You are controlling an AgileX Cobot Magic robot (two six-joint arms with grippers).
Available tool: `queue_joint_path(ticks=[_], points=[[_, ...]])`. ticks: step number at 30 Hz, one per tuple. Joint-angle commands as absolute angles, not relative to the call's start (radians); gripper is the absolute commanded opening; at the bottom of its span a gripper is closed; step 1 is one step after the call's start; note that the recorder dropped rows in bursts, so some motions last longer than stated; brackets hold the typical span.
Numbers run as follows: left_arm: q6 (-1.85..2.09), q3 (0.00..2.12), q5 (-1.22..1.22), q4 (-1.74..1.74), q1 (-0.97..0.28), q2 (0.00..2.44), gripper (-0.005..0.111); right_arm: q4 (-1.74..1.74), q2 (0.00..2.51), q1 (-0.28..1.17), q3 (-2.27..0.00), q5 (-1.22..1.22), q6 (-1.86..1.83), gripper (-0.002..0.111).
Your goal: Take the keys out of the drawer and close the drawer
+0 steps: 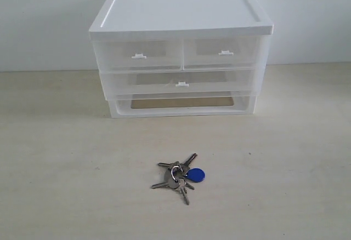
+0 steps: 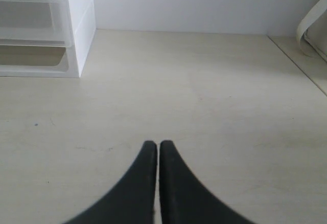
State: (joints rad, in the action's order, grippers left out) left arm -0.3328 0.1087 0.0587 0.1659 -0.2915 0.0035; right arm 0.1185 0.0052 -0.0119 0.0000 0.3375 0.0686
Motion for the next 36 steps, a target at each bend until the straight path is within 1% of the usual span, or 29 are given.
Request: queue_joint_path(ticks=[1,12,16,20,22,27,30,36], points=[[-0.344,0.101,0.034,0.154,-0.296,0.000,0.004,0.117,0.000,-0.019,0.000,0.334,0.070,0.000],[-0.342,0.101,0.034,0.157,-0.296,0.000,0.004,0.117,0.000,-0.019,0.000,0.334,0.070,0.000],[-0.270,0.070,0.034,0.139,-0.296,0.000,0.004,0.117,0.000,-0.019,0.000,0.334,0.070,0.000],[-0.014,0.063,0.046,-0.074,-0.246,0.000,0.004,0.117,0.000,-0.019,0.000,0.334,0.070,0.000],[0.054,0.063,0.053,-0.136,-0.212,0.000,0.004,0.117,0.000,-0.019,0.000,0.334,0.070,0.000],[0.054,0.060,0.061,-0.137,-0.107,0.000,0.004,0.117,0.000,-0.019,0.000,0.334,0.070,0.000],[0.054,0.051,0.065,-0.132,-0.065,0.000,0.004,0.117,0.000,-0.019,0.000,0.334,0.070,0.000],[0.063,0.000,0.057,-0.058,-0.054,0.000,0.004,0.117,0.000,-0.019,0.000,0.334,0.070,0.000]])
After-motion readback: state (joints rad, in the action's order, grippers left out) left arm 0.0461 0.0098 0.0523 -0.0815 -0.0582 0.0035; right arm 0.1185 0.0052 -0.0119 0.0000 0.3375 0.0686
